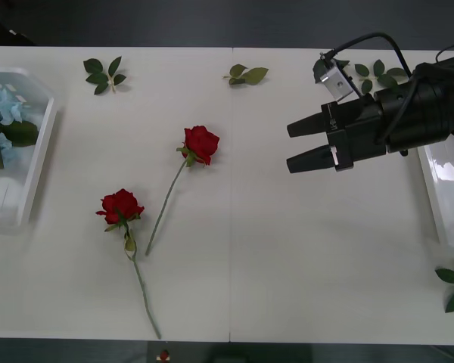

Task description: Put the red flowers into the right box and the blue flowers into the left box

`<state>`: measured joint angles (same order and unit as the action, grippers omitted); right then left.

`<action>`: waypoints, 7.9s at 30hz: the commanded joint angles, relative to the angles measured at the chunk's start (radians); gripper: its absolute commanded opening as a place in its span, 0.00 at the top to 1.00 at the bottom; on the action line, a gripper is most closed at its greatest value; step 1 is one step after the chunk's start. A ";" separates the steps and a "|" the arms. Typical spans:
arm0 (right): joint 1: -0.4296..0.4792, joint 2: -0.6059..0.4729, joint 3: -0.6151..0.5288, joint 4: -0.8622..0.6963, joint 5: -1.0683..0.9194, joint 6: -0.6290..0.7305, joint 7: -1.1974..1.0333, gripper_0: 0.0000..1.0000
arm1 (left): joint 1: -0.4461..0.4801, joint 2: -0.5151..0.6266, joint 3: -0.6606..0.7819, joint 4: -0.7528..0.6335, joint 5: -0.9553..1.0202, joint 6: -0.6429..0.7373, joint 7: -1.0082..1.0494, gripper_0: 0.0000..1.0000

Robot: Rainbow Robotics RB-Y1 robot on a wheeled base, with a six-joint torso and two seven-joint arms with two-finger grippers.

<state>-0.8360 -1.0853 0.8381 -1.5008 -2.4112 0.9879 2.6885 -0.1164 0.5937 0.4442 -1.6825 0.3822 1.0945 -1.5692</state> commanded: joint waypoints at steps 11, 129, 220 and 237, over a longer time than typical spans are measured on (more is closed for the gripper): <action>-0.020 -0.088 0.075 -0.075 0.077 -0.087 0.017 0.00 | -0.011 0.038 0.123 -0.229 0.238 0.343 -0.003 0.17; -0.020 -0.133 0.115 -0.062 0.084 -0.063 0.017 0.00 | 0.040 -0.150 -0.657 -0.143 -0.181 0.010 0.374 1.00; 0.475 0.053 -0.100 -0.320 -0.167 -0.253 0.017 0.00 | -0.088 -0.552 -0.568 -0.276 0.971 -0.275 -0.371 1.00; 0.475 0.139 -0.116 -0.320 -0.131 -0.290 0.017 0.14 | -0.089 -0.588 -0.567 -0.270 0.946 -0.275 -0.371 1.00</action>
<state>-0.3429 -0.9706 0.7424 -1.8047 -2.5418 0.7046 2.6885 -0.1847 0.0273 -0.1094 -1.9379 1.3281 0.8248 -1.9097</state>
